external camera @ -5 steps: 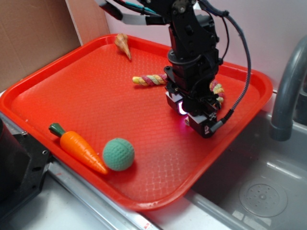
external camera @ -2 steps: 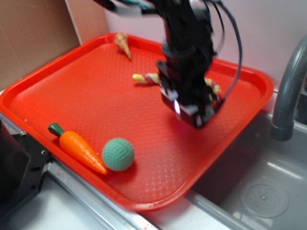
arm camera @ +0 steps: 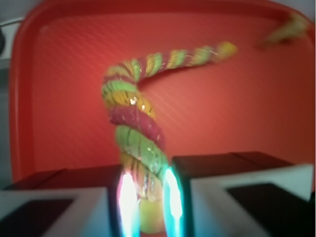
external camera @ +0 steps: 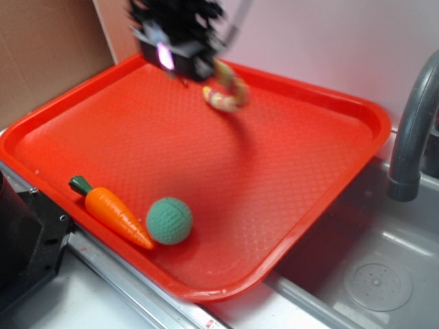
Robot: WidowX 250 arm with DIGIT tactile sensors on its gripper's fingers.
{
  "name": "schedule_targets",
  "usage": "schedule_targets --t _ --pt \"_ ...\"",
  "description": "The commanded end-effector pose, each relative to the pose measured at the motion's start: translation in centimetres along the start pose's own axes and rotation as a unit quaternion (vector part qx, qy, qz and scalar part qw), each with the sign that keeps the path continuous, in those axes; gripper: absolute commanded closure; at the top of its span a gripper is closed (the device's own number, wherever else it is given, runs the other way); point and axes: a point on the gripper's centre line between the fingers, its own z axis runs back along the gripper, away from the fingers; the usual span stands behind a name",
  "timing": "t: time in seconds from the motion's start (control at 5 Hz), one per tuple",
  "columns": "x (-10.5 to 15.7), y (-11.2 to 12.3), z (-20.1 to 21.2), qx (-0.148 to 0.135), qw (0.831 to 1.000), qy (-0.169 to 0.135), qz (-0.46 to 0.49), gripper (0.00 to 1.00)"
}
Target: Grab the multicolored rope.
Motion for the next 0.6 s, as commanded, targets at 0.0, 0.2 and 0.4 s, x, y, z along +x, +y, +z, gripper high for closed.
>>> schedule_targets --t 0.0,0.2,0.4 --pt "-2.1 5.4 6.1 0.033 0.988 -0.037 0.148 1.00" --pt "-3.2 6.2 7.3 0.034 0.983 -0.054 0.170 1.00" --pt "-3.6 6.1 7.6 0.039 0.983 -0.062 0.169 1.00"
